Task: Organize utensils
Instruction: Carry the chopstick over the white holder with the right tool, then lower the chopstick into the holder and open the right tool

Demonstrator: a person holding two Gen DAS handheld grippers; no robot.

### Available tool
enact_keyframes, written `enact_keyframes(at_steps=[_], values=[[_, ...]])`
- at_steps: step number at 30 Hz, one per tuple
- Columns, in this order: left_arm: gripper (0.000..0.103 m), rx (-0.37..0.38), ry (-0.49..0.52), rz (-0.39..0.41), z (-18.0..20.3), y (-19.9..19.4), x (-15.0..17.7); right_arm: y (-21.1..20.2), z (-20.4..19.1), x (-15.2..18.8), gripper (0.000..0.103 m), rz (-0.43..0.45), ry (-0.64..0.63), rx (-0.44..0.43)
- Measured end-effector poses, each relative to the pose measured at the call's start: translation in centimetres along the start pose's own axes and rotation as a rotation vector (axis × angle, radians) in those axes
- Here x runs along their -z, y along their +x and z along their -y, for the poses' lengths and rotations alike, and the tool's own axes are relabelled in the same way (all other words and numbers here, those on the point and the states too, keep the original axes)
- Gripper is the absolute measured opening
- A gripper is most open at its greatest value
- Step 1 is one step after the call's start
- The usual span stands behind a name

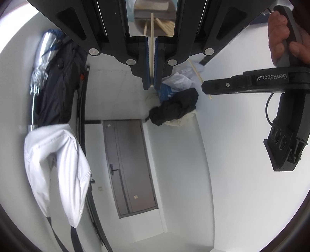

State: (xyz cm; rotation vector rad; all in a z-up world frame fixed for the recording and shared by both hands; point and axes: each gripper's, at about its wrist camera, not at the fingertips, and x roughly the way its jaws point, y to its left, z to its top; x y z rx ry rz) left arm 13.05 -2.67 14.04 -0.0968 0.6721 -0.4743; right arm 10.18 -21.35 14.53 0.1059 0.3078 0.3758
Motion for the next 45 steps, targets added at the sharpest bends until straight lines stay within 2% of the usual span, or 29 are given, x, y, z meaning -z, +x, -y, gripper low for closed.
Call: enact_keyframes(at_steps=[7,13,19,22,28,33,45], values=[[0.000,-0.017,-0.014,-0.024,-2.0,2.4,0.6,3.6,0.0,-0.3,0.003,-0.027,-0.053,0.001],[0.000,-0.019,-0.032,-0.053,-3.6,5.1,2.2,5.9,-0.1,1.6,0.003,-0.085,-0.076,-0.015],[0.000,0.016,-0.110,-0.093,-5.4,6.9,3.2,7.1,0.1,3.4,0.003,-0.127,-0.104,-0.031],[0.000,0.003,-0.106,-0.101,-5.5,7.4,3.4,7.8,0.3,4.3,0.003,-0.157,-0.123,-0.027],[0.000,0.010,-0.120,-0.127,-5.9,8.3,4.1,9.0,0.9,5.8,0.003,-0.204,-0.112,-0.024],[0.000,0.013,-0.089,-0.163,-5.4,9.1,4.8,10.2,1.4,7.0,0.003,-0.238,-0.095,-0.024],[0.000,0.006,-0.075,-0.194,-5.6,9.7,6.3,11.3,2.6,9.0,0.004,-0.282,-0.033,-0.045]])
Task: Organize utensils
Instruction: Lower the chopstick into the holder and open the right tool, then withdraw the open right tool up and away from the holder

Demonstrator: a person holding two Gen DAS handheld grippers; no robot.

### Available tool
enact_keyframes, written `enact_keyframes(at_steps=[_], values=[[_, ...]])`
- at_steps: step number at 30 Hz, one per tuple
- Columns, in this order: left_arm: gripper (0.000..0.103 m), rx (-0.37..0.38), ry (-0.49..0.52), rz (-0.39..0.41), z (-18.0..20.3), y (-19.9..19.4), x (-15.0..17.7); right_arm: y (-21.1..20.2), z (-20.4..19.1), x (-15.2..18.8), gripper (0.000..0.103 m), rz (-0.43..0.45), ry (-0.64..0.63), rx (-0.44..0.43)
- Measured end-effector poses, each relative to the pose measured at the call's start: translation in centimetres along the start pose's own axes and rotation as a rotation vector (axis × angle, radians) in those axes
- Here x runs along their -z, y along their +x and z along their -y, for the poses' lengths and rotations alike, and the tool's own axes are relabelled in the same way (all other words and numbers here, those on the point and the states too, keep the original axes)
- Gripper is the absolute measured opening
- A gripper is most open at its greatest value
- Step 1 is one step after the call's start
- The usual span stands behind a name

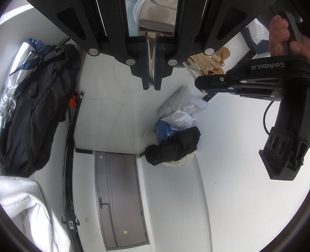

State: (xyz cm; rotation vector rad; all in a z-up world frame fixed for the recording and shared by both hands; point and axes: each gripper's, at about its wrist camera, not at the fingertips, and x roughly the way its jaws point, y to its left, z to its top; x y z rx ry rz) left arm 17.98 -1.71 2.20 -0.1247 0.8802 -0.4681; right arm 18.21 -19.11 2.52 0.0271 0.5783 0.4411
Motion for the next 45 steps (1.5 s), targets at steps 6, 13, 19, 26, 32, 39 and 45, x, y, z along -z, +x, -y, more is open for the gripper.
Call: enact_keyframes(at_steps=[6,13,19,26,32,39,45], values=[[0.000,-0.007,-0.017,-0.014,-0.5,-0.1,0.2,0.4,0.2,1.0,0.008,-0.034,0.025,-0.013],[0.001,-0.040,0.025,-0.025,0.6,-1.0,0.7,-1.4,0.3,1.7,0.025,-0.038,0.068,0.024],[0.004,-0.058,0.008,-0.064,0.6,-1.1,2.5,-4.8,0.0,2.9,0.034,-0.012,0.101,0.073],[0.009,-0.078,-0.001,-0.006,1.6,-4.7,4.2,-9.3,-1.1,4.2,0.045,0.052,0.129,0.114],[0.049,-0.118,0.014,0.121,3.2,-9.0,5.6,-13.1,-3.5,5.3,0.054,0.149,0.106,0.105],[0.083,-0.207,0.035,0.304,4.3,-13.2,7.5,-17.2,-6.8,7.1,0.077,0.259,0.045,0.108],[0.097,-0.241,0.025,0.393,4.1,-14.6,9.8,-19.3,-8.2,9.0,0.092,0.334,0.043,0.133]])
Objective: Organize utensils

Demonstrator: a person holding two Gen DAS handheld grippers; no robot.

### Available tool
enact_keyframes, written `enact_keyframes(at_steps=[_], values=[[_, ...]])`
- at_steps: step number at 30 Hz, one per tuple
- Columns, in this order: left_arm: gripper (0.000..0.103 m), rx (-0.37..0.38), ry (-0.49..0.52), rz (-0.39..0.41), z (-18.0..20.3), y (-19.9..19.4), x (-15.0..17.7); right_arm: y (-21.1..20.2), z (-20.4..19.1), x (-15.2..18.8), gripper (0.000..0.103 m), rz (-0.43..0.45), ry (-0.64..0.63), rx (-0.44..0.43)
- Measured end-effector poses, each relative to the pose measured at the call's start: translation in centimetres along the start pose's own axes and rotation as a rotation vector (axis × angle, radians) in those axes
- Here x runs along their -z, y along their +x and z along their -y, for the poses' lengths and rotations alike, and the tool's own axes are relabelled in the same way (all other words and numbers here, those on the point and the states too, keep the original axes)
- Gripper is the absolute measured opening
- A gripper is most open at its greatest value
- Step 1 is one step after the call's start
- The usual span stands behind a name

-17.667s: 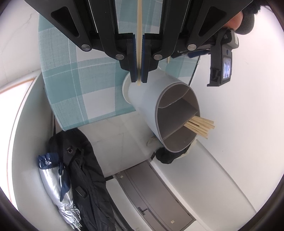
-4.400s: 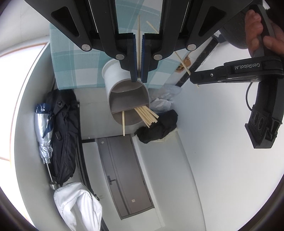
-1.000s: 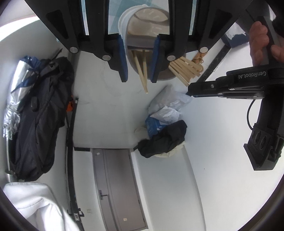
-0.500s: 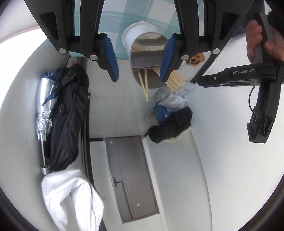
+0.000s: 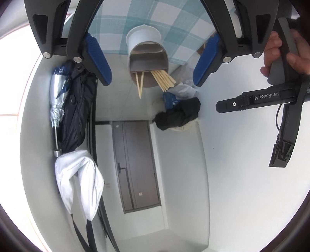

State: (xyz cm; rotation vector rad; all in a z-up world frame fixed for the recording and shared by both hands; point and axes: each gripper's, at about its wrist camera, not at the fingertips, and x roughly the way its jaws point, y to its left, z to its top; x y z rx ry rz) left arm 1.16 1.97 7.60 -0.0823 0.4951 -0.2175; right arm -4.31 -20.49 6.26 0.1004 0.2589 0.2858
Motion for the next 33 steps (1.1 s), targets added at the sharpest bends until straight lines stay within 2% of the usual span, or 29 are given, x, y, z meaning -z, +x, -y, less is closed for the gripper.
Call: enact_keyframes(at_steps=[3,8,13,15,17,21,27,33], values=[[0.099,-0.005,-0.013,0.027,-0.3,-0.6,1.3,-0.9,-0.1,1.2,0.101,0.037,0.020,0.039],[0.101,-0.034,0.020,0.085,-0.4,-1.5,4.0,-1.7,-0.7,3.3,0.102,0.047,0.012,0.064],[0.101,-0.069,0.011,0.096,-0.8,-1.1,5.7,-1.6,-0.3,5.2,0.103,0.039,0.024,0.092],[0.101,-0.116,0.001,0.118,-1.0,-0.9,6.2,-1.3,-0.1,5.6,0.103,0.033,0.030,0.092],[0.101,-0.106,-0.009,0.087,-1.2,-0.3,6.0,-1.2,0.0,5.8,0.103,0.029,0.025,0.101],[0.101,-0.109,-0.021,0.111,-1.6,-0.6,6.0,-1.1,0.7,6.1,0.103,0.028,0.067,0.106],[0.101,-0.112,-0.049,0.076,-1.9,0.3,6.5,-1.4,0.9,6.8,0.103,0.012,0.065,0.146],[0.101,-0.094,-0.050,0.062,-1.7,0.4,6.7,-1.4,1.0,6.8,0.103,0.010,0.068,0.143]])
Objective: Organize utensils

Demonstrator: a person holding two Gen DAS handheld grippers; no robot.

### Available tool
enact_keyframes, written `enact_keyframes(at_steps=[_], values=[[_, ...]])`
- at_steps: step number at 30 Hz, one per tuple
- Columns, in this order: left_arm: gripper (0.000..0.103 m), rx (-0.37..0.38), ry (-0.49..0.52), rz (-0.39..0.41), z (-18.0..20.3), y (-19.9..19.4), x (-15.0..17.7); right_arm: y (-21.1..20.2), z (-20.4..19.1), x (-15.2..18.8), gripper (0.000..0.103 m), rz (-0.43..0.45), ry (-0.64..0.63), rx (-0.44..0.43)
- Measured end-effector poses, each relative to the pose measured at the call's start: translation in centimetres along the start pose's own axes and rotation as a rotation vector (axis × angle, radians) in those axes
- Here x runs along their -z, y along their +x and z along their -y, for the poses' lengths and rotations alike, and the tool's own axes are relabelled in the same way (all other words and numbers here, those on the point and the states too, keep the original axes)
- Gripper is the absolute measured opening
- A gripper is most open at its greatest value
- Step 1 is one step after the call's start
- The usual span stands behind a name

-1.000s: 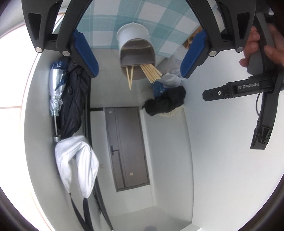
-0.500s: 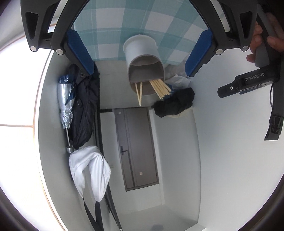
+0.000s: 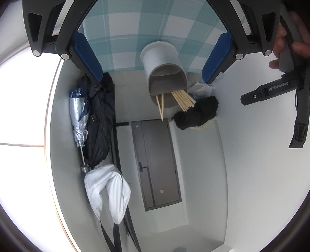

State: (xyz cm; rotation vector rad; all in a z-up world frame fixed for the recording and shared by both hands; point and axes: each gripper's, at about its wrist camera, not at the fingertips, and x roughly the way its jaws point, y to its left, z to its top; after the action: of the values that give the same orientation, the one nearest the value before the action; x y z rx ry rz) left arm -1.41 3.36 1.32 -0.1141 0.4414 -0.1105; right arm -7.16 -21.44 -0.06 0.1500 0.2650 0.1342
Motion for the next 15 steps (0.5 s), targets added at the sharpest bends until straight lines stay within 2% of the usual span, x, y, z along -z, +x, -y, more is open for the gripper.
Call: enact_keyframes(at_steps=[4,9,15], values=[[0.101,0.020,0.001,-0.042,-0.01,-0.02,0.62,0.04,0.57,-0.06,0.103,-0.005,0.035,0.005],[0.101,0.001,0.039,-0.013,0.36,-0.81,0.78,0.08,0.85,-0.13,0.103,-0.001,0.061,0.006],[0.101,0.021,0.017,-0.038,0.14,-0.51,0.86,0.06,0.33,0.01,0.103,-0.004,0.034,0.008]])
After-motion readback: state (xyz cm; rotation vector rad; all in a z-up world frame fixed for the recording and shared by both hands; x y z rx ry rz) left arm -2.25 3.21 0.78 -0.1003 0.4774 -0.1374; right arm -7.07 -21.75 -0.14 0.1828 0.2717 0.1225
